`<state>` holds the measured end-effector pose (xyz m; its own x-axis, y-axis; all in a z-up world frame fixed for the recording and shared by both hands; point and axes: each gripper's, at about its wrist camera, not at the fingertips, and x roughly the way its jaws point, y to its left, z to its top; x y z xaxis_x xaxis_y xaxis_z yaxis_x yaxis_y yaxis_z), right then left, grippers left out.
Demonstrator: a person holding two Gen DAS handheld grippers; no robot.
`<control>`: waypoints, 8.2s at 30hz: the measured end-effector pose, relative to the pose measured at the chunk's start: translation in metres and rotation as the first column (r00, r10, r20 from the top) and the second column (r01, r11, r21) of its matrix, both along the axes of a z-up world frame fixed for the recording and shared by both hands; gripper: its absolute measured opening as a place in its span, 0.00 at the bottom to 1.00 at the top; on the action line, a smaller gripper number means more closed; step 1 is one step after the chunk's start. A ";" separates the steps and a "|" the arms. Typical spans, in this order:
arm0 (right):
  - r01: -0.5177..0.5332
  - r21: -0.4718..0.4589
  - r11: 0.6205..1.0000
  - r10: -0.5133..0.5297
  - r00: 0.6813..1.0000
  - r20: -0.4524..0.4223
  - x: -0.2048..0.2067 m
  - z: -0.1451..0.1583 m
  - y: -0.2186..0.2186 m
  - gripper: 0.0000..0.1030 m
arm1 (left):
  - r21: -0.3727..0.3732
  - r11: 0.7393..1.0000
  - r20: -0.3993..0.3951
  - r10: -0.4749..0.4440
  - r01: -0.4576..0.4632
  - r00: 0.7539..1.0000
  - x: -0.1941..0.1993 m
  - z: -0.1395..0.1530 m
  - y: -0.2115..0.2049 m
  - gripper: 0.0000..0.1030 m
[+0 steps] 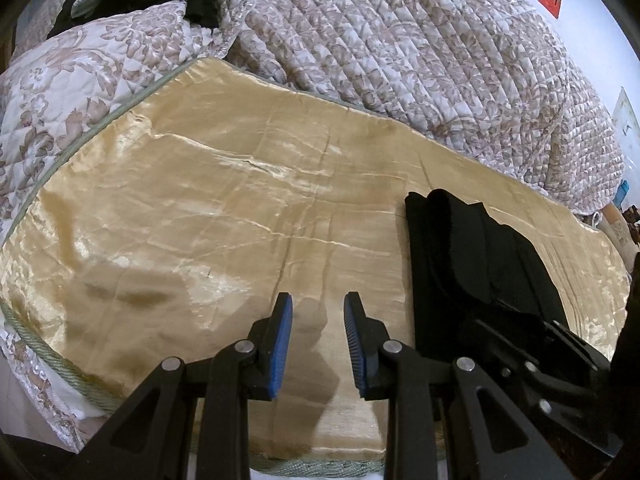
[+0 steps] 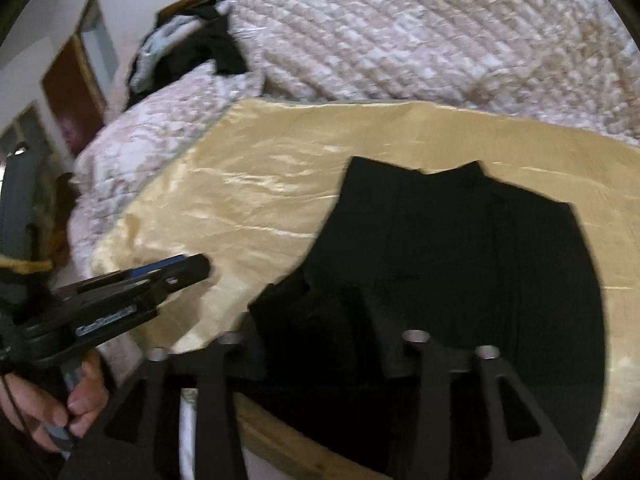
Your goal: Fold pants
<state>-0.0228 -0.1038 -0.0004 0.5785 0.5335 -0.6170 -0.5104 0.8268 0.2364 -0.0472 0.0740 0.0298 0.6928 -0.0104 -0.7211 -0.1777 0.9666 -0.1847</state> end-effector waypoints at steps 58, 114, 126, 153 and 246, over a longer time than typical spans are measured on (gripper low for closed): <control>0.220 0.003 0.976 -0.220 0.976 0.000 0.031 0.020 -0.130 0.16 | 0.121 0.950 0.026 -0.292 0.287 0.956 0.062 0.012 -0.107 0.38; 0.194 0.026 0.981 -0.191 0.978 -0.088 0.006 0.021 -0.146 0.37 | 0.117 0.948 -0.032 -0.296 0.298 0.955 0.032 0.007 -0.096 0.39; 0.211 0.062 0.976 -0.199 0.967 -0.156 0.049 0.013 -0.157 0.37 | 0.094 0.945 -0.020 -0.312 0.313 0.950 0.069 0.003 -0.096 0.45; 0.220 0.302 0.928 -0.108 0.932 -0.347 0.049 -0.026 -0.177 0.39 | -0.185 0.930 0.019 -0.319 0.317 0.948 0.073 -0.027 -0.064 0.64; 0.165 -0.117 0.979 -0.175 0.981 -0.078 0.107 0.003 -0.104 0.24 | 0.149 0.952 0.010 -0.270 0.266 0.963 0.116 -0.003 -0.077 0.24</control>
